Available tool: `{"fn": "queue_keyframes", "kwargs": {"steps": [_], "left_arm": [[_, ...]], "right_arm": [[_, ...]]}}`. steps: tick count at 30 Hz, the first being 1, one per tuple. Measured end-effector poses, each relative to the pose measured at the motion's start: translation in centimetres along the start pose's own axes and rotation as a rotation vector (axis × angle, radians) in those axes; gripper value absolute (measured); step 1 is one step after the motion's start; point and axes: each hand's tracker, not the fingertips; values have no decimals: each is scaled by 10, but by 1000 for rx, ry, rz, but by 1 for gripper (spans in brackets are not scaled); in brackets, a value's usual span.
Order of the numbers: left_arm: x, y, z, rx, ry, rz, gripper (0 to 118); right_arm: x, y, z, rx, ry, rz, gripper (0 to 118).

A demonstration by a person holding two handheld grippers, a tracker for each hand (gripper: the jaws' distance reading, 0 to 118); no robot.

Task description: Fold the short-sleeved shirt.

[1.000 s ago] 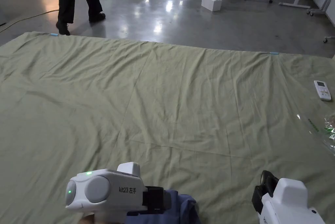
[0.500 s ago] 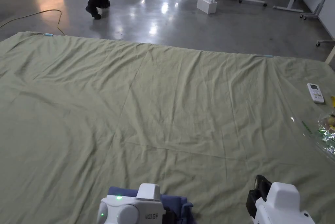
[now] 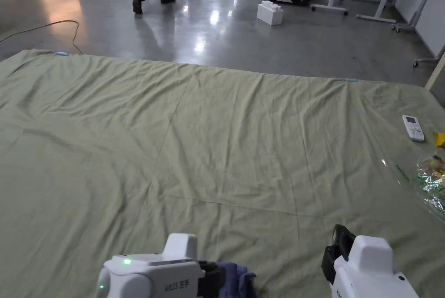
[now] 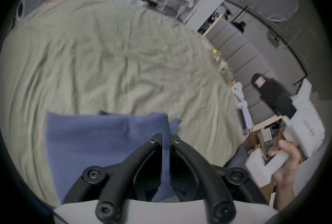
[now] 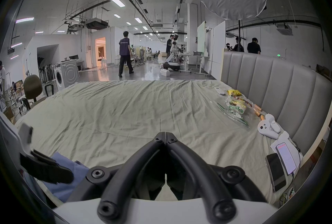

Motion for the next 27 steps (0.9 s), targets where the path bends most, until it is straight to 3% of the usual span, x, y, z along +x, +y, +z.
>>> {"fn": "queue_keyframes", "kwargs": {"steps": [3,10,15,18,23,25,27], "left_arm": [[1,16,28,137,41,-60,8],[10,39,68,484,403,-328,8],[9,45,86,699,572,-319,8],[3,48,96,787,603,-282,8],[-9,48,98,792,632,-287,8],[-14,46,99,786,628,-278,8],[-17,43,100,782,635,-279,8]], "right_arm": [[-4,9,0,32,0,9,1],[-18,32,-1,137,-3,34,1],[-25,48,2,217,-20,45,1],[-27,56,2,242,-29,49,1],[-26,62,2,272,-45,53,1],[-26,63,5,289,-68,95,1],[-24,59,7,273,-63,77,1]]}}
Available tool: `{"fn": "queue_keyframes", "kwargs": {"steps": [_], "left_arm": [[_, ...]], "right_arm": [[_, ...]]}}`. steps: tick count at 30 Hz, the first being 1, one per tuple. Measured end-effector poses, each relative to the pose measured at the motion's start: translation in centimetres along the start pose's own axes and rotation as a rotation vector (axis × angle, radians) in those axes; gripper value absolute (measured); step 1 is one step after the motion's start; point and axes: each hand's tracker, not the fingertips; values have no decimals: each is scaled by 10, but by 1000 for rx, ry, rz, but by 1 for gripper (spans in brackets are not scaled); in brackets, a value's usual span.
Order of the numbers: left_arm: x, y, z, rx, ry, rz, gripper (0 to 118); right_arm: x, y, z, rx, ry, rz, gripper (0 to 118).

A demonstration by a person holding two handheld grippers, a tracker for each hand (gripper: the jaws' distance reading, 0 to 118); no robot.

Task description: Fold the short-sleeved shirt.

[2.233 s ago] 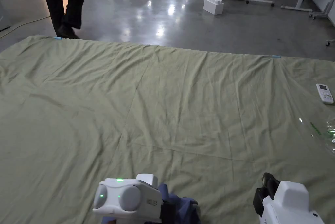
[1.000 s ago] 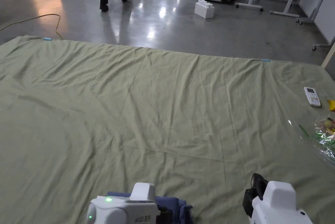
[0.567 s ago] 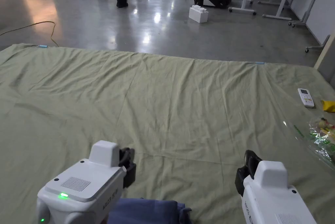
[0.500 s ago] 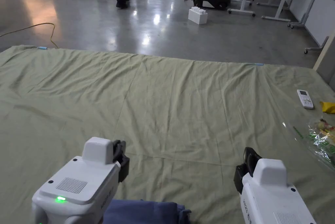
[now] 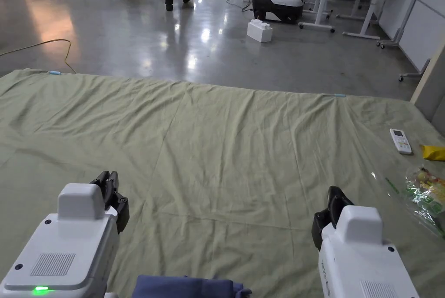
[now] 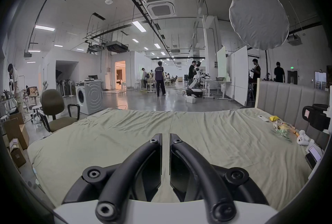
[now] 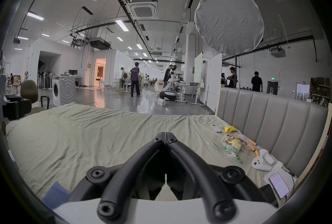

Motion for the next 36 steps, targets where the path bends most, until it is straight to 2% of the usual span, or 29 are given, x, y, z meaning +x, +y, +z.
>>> {"fn": "queue_keyframes", "kwargs": {"steps": [3,8,13,16,22,24,27,28,29,31,33,36], "left_arm": [[-7,-2,0,-21,0,-4,8],[-21,-11,3,-57,-8,-28,8],[-38,-30,8,-124,-7,-34,8],[-48,-43,12,-165,-2,-14,8],[-62,-72,21,-310,-57,60,8],[-64,-84,18,-382,-111,85,8],[-68,-100,10,-506,-187,172,10],[-69,-104,8,-542,-223,215,18],[-74,-108,4,-580,-253,256,33],[-79,-119,-7,-673,-309,358,73],[-82,-128,-16,-716,-392,435,85],[-85,-142,-27,-768,-506,555,85]], "right_arm": [[0,-7,9,-35,4,-14,1],[-24,-38,33,-182,131,-24,1],[-83,-78,47,-334,321,19,1],[-114,-97,42,-388,383,53,1],[-144,-133,21,-512,407,44,1],[-145,-147,17,-554,358,70,1],[-141,-159,17,-563,347,59,1],[-141,-158,19,-546,347,80,1],[-142,-158,21,-537,346,102,1],[-143,-159,20,-537,342,103,1],[-142,-161,20,-540,328,77,1],[-139,-164,22,-530,328,77,1]]}}
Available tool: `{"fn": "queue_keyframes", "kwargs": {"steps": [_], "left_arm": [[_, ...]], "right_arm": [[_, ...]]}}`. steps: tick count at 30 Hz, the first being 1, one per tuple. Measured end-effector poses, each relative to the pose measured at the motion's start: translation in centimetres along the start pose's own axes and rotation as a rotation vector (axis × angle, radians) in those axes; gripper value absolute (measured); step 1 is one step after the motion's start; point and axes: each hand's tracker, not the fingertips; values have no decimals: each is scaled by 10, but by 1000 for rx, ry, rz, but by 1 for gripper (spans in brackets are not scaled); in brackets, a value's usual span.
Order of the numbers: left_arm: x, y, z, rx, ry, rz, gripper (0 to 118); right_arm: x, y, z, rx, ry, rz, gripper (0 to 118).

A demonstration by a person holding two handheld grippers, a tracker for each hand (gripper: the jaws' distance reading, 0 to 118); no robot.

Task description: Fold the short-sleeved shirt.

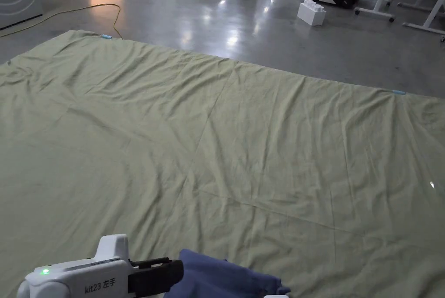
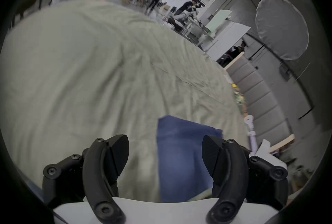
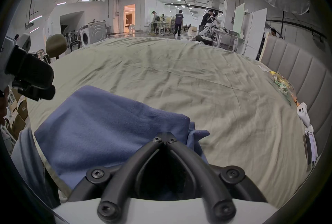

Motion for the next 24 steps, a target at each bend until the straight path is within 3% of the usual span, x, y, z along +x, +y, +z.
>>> {"fn": "queue_keyframes", "kwargs": {"steps": [9,13,16,20,24], "left_arm": [[-22,-9,-62,-223,-195,138,82],[-29,-13,-73,-200,-198,147,49],[-29,-20,-73,-185,-209,128,33],[-39,-24,-73,-168,-263,270,23],[-30,-21,-62,-142,-257,216,21]], "right_arm": [[6,-9,3,25,-14,5,1],[11,-11,4,21,-20,-14,1],[11,-12,3,26,-17,-16,1],[9,-12,4,39,-15,0,1],[9,-9,7,43,-11,7,1]]}}
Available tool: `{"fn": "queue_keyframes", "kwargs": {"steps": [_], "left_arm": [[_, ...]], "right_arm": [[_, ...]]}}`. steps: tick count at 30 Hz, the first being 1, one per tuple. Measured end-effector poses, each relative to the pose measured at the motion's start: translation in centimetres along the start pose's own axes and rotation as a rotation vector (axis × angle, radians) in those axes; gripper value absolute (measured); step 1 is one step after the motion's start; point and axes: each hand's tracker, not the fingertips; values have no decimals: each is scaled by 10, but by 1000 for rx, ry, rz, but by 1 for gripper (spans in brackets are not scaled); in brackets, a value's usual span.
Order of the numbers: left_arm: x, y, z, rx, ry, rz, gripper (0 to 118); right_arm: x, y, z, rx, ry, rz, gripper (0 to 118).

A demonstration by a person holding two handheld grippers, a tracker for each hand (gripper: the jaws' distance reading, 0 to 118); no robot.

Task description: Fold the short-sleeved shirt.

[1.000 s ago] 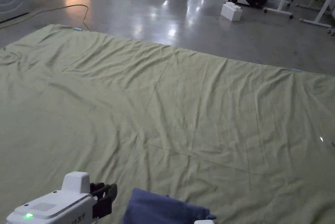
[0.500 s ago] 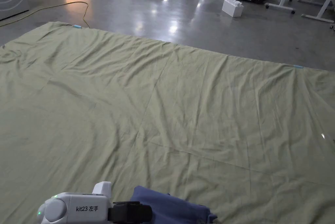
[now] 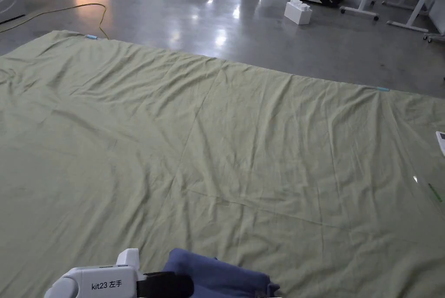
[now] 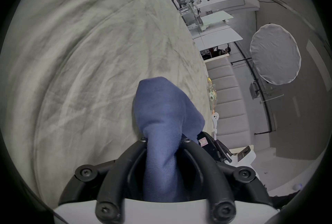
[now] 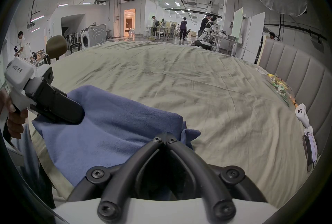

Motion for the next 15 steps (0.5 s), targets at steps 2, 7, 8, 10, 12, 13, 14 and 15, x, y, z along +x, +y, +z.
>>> {"fn": "queue_keyframes", "kwargs": {"steps": [2,7,8,10,12,13,14,15], "left_arm": [[7,4,8,24,-37,10,21],[24,25,40,49,-47,-44,21],[23,30,49,54,-46,-48,21],[19,47,70,68,-34,-57,21],[14,62,94,87,-5,-63,21],[16,69,107,95,23,-80,21],[21,75,119,100,44,-98,21],[18,84,133,106,69,-111,21]], "right_arm": [[2,7,3,7,4,-20,1],[25,44,14,87,-29,-61,1],[31,52,16,103,-41,-71,1],[50,73,19,157,-75,-83,1],[66,93,21,188,-105,-87,1],[75,103,23,210,-117,-92,1],[81,111,25,230,-132,-93,1],[89,121,27,243,-142,-91,1]]}}
